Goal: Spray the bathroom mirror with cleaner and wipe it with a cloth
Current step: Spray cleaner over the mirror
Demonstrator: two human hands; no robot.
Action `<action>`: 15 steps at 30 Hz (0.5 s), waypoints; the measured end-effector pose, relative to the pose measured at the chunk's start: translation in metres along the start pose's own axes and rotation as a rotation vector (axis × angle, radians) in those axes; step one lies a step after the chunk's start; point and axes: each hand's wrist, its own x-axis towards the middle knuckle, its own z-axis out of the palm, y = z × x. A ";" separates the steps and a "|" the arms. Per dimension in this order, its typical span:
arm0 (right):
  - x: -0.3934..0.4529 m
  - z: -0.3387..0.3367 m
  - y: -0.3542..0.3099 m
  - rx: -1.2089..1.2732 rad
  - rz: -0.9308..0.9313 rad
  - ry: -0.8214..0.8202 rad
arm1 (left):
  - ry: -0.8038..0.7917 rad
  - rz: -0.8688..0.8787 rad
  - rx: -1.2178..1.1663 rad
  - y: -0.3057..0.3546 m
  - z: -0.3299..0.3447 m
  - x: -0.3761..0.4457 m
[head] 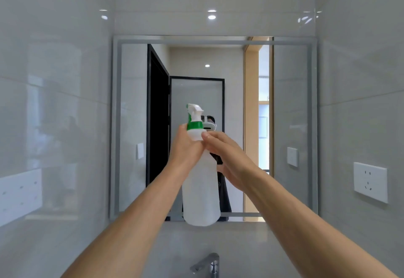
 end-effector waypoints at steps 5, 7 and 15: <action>0.006 -0.003 0.025 -0.069 -0.008 -0.230 | 0.063 -0.015 -0.045 0.011 -0.027 0.015; 0.008 0.010 0.031 -0.153 -0.053 -0.267 | 0.076 -0.012 -0.066 0.015 -0.033 0.018; 0.044 0.050 0.036 -0.304 -0.103 -0.158 | -0.018 -0.049 -0.100 0.024 -0.065 0.036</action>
